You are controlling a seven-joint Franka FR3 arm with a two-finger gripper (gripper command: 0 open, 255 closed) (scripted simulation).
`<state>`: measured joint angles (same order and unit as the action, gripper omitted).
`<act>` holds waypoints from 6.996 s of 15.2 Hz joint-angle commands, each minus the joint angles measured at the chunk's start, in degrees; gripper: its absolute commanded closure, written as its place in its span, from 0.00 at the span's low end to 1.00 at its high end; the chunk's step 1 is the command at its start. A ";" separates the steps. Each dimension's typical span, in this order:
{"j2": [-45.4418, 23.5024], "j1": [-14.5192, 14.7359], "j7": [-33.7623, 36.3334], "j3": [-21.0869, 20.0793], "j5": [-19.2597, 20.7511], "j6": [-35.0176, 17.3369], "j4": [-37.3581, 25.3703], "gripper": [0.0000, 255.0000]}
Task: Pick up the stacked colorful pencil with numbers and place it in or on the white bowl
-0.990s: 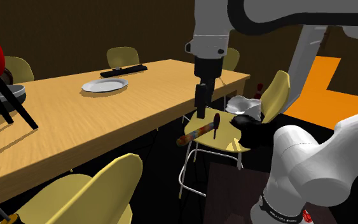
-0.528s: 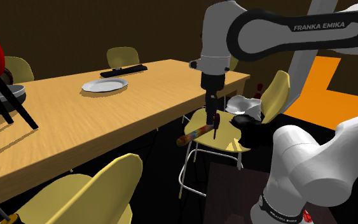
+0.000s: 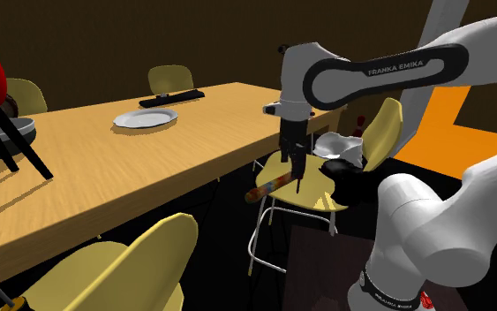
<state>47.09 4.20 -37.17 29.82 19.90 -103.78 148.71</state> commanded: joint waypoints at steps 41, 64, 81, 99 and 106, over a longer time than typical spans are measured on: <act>-9.83 21.71 -22.63 32.99 15.03 -13.85 -4.21 1.00; -2.79 21.84 -21.45 22.35 11.29 5.73 -16.34 1.00; -0.94 19.94 -25.44 18.87 10.24 16.47 -25.40 1.00; 7.30 10.86 -48.46 29.69 23.38 24.83 -35.26 1.00; 8.64 10.38 -53.16 34.19 26.99 23.75 -36.79 1.00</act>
<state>55.30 15.23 -90.35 63.60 46.48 -79.89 110.89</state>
